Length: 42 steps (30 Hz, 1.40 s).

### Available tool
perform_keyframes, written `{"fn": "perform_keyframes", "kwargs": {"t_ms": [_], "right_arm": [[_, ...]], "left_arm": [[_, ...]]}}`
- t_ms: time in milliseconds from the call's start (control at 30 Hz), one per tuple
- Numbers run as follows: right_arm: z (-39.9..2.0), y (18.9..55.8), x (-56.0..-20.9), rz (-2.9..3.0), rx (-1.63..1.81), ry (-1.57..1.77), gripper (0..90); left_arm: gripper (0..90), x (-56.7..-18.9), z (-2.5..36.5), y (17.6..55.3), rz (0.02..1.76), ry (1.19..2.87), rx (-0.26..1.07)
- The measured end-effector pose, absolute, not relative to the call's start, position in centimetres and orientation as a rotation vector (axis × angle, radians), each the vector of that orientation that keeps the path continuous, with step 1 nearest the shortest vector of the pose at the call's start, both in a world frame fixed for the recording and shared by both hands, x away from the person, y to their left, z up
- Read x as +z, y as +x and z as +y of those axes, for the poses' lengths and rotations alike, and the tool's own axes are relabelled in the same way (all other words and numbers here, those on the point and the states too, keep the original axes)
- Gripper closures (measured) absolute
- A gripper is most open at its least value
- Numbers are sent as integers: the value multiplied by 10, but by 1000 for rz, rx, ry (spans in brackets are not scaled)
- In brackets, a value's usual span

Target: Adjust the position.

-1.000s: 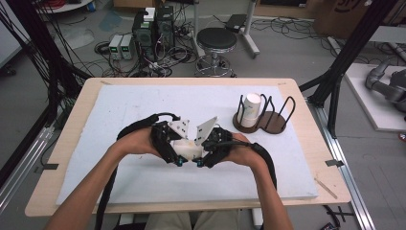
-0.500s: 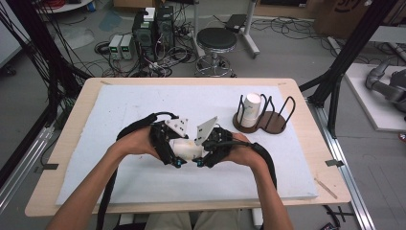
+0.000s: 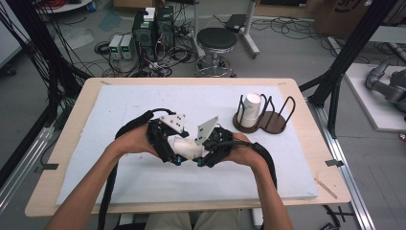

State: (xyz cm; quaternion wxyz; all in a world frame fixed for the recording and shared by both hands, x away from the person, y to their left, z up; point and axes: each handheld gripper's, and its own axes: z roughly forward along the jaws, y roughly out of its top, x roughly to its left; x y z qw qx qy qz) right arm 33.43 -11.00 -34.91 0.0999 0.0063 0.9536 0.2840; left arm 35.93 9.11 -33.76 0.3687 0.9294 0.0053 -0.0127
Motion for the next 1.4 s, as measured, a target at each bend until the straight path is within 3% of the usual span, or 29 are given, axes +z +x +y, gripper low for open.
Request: {"fn": "perform_keyframes", "kwargs": {"t_ms": [700,1400], "right_arm": [[-116,338,-351,2818,880,46,371],[-131,346,-356,2771,1075,123,371]], "left_arm": [[125,-315,104,360,32,2273,26],[126,-324,136,357,112,2008,52]]}}
